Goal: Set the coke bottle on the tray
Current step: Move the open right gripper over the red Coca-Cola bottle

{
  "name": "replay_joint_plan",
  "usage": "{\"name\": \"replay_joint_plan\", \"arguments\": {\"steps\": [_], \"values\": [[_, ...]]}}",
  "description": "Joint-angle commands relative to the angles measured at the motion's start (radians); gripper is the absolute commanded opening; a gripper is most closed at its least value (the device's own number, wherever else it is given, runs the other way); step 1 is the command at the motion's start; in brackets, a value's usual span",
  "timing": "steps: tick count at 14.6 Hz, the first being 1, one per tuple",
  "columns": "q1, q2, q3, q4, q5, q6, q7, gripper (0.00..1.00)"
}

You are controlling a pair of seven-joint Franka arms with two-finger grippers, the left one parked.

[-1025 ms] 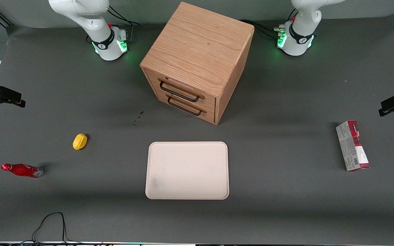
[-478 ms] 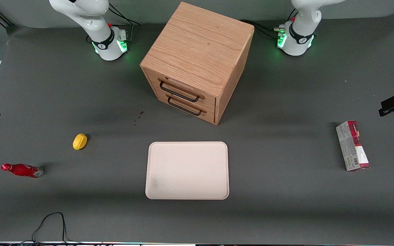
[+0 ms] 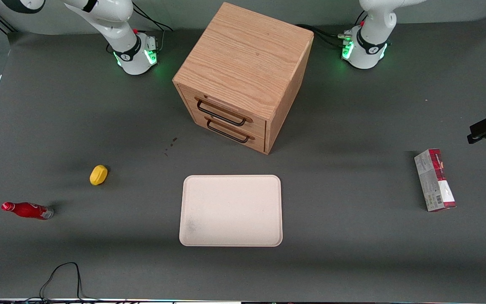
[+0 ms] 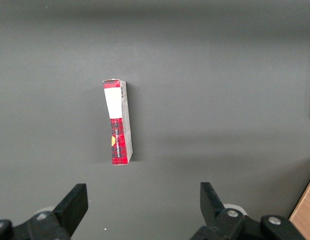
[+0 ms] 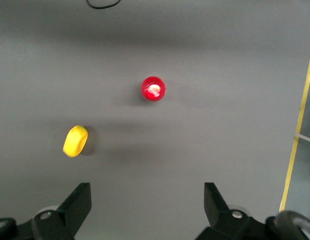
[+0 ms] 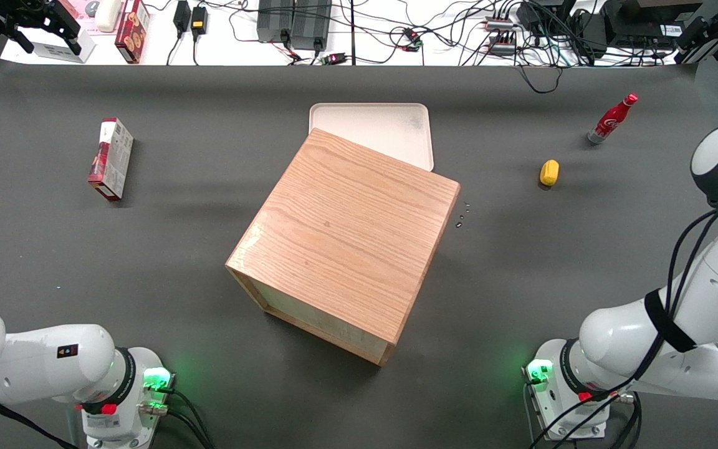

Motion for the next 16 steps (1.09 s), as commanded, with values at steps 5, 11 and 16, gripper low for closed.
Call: {"name": "replay_joint_plan", "arguments": {"steps": [5, 11, 16], "values": [[-0.039, 0.119, 0.009, 0.057, 0.061, 0.084, -0.066, 1.0], [-0.036, 0.178, 0.01, -0.031, 0.067, 0.202, -0.067, 1.0], [-0.03, 0.182, 0.01, -0.13, 0.11, 0.328, -0.067, 1.0]]}}
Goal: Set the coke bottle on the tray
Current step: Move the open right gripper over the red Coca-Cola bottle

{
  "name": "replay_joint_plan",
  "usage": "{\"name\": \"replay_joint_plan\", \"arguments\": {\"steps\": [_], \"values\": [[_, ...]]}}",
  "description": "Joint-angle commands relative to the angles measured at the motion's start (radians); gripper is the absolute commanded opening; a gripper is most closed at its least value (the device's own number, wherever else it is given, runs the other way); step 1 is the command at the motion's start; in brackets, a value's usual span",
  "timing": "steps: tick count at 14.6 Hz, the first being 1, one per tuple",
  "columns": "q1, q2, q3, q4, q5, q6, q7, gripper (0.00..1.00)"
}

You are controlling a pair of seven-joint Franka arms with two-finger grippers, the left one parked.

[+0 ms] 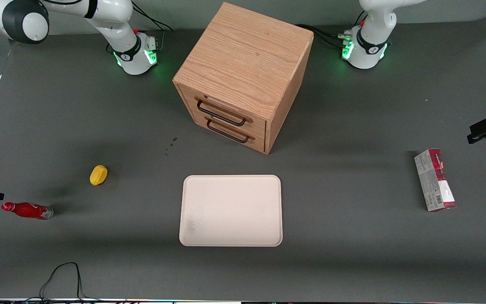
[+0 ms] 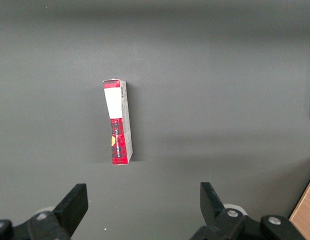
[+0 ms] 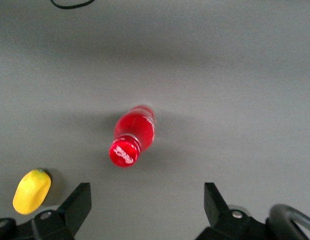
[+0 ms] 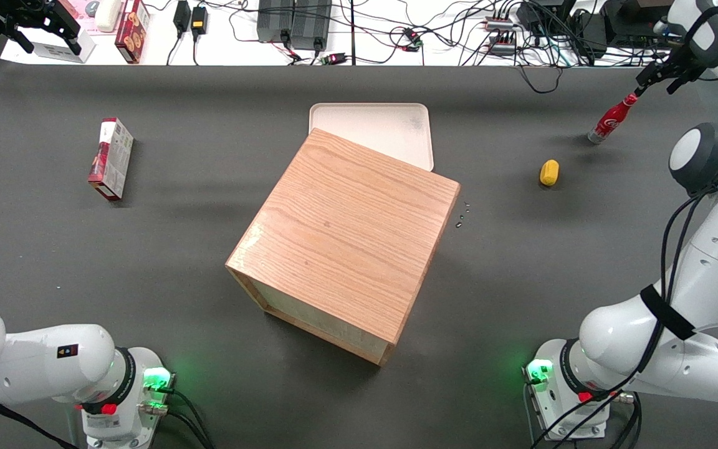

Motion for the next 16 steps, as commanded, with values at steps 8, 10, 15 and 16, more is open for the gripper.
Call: {"name": "replay_joint_plan", "arguments": {"steps": [8, 10, 15, 16], "values": [[0.012, 0.03, 0.008, -0.075, 0.047, 0.12, -0.023, 1.0], [0.019, 0.036, 0.01, -0.075, 0.046, 0.136, -0.026, 1.0], [0.02, 0.04, 0.011, -0.075, 0.046, 0.134, -0.029, 0.98], [0.018, 0.04, 0.011, -0.075, 0.044, 0.133, -0.038, 0.83]]}}
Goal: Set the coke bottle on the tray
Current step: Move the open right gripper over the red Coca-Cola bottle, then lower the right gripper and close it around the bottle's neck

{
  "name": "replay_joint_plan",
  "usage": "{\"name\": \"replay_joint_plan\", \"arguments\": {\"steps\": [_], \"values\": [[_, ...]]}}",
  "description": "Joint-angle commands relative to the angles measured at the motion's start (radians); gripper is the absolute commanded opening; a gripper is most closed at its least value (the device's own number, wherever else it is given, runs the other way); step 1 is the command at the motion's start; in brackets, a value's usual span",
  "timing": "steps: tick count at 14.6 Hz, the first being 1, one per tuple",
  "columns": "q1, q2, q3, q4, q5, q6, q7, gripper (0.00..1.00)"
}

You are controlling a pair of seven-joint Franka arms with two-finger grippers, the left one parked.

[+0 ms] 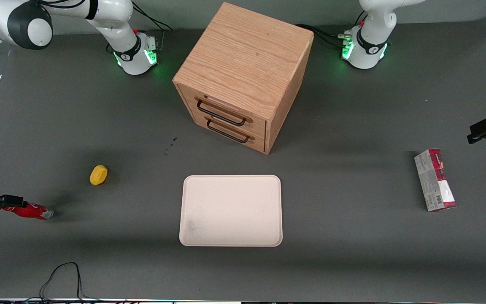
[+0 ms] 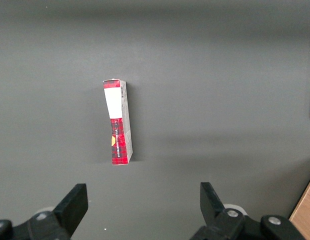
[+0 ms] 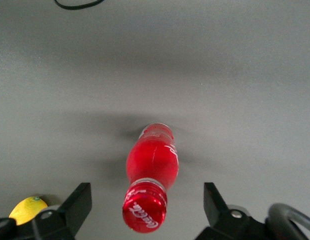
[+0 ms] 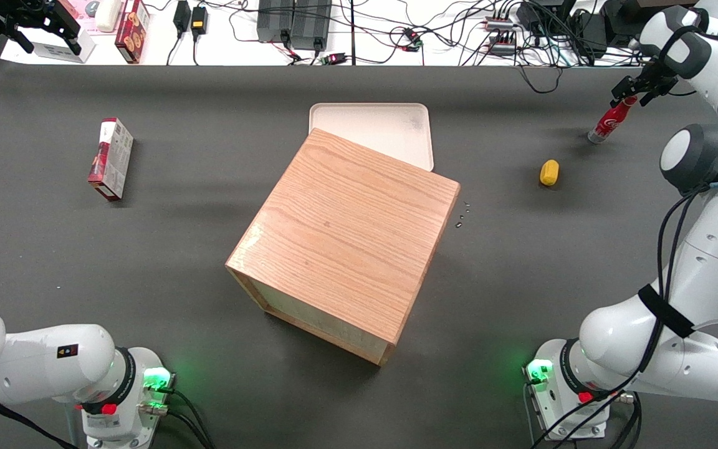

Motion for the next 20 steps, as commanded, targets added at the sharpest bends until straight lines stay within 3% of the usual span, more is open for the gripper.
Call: {"name": "replay_joint_plan", "arguments": {"steps": [1, 2, 3, 6, 7, 13, 20], "values": [[0.001, -0.004, -0.003, -0.005, 0.018, 0.007, -0.056, 0.62], [0.001, -0.004, -0.003, -0.005, 0.017, 0.007, -0.062, 0.42], [0.001, -0.004, -0.003, -0.005, 0.017, 0.007, -0.064, 0.39], [0.001, -0.006, -0.003, -0.003, 0.017, 0.005, -0.085, 0.06], [-0.001, -0.004, -0.003, -0.003, 0.017, 0.005, -0.087, 0.02], [0.002, -0.032, -0.003, 0.032, 0.011, -0.034, -0.108, 0.0], [0.002, -0.188, -0.011, 0.19, -0.006, -0.413, -0.142, 0.0]]}}
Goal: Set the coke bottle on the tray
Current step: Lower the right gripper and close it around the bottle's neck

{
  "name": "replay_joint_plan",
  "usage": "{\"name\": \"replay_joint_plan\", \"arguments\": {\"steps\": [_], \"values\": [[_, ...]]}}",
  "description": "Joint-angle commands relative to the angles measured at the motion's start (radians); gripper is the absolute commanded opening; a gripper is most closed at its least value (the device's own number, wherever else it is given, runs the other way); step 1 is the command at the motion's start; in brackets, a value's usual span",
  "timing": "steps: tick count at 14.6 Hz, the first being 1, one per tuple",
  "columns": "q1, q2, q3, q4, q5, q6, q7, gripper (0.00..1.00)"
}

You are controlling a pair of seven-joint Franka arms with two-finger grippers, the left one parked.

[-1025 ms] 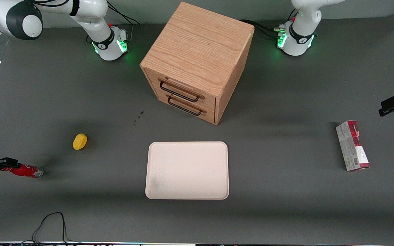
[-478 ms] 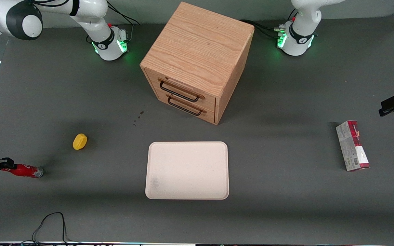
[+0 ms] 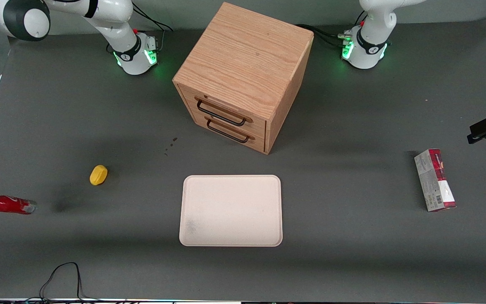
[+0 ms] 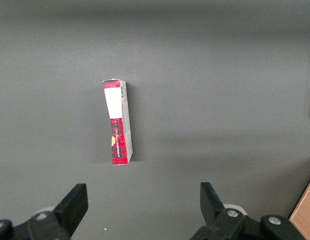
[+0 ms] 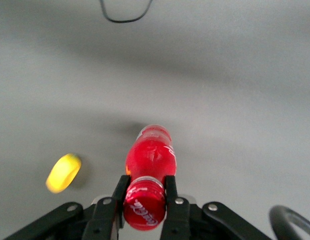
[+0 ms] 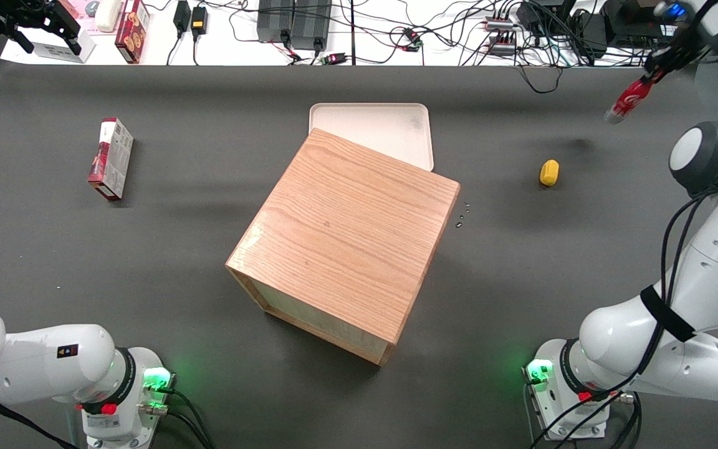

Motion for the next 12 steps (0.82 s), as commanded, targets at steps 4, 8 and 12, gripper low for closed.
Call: {"name": "replay_joint_plan", "arguments": {"steps": [4, 8, 12], "values": [[-0.003, -0.185, -0.011, 0.078, -0.019, -0.254, -0.069, 0.0], [0.026, -0.217, 0.002, 0.118, -0.019, -0.296, -0.065, 0.0], [0.221, -0.211, 0.004, 0.119, -0.017, -0.261, 0.093, 0.0]]}}
